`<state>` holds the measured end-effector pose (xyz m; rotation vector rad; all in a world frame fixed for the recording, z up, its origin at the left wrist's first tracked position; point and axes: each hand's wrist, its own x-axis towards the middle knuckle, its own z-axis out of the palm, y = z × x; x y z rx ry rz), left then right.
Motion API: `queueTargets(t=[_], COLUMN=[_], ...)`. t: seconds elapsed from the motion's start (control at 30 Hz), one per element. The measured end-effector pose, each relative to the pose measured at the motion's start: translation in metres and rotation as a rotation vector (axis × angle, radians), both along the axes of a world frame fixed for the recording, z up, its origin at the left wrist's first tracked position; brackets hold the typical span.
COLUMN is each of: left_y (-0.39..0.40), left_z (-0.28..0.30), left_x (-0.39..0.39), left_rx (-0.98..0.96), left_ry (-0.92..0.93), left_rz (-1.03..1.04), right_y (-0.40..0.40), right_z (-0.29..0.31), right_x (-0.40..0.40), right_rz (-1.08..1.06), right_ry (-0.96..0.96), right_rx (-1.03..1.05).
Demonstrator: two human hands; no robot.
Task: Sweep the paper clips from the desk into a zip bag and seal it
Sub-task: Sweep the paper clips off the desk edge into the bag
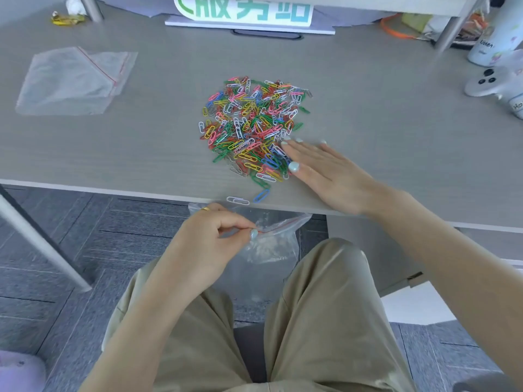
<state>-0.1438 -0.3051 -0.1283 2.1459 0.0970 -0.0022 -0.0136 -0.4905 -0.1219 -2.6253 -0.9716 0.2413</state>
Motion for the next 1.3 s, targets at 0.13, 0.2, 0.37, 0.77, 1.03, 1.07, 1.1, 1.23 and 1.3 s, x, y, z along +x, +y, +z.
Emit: queueTargets(t=[0.13,0.2,0.37,0.77,1.03,1.07,1.1,1.23,1.3], left_y=[-0.001,-0.002,-0.001,0.005,0.005,0.005,0.006,0.004,0.002], left_z=[0.003,0.003,0.005,0.006,0.008,0.008,0.009,0.010,0.010], left_x=[-0.001,-0.002,-0.006,-0.006,-0.008,-0.008,-0.008,-0.007,-0.006], left_rx=[-0.009,-0.006,-0.016,-0.002,0.003,0.002,-0.001,-0.004,-0.010], left_ry=[0.002,-0.004,-0.006,-0.016,0.010,0.012,0.015,0.010,-0.004], left_rz=[-0.011,-0.018,-0.015,-0.010,0.005,0.007,0.008,0.007,0.012], right_y=[0.010,0.015,0.004,0.016,0.086,0.087,0.085,0.068,0.059], right_z=[-0.001,-0.003,0.003,0.001,0.004,0.002,0.002,0.000,-0.001], right_x=[-0.023,-0.029,-0.025,-0.039,0.002,0.000,-0.002,-0.010,-0.013], right_rz=[0.116,0.166,-0.006,0.160,0.253,0.282,0.296,0.296,0.300], right_ry=[-0.026,-0.031,0.097,-0.055,0.265,0.257,0.263,0.295,0.295], right_rx=[-0.051,-0.037,0.139,0.096,0.342,0.323,0.330,0.363,0.356])
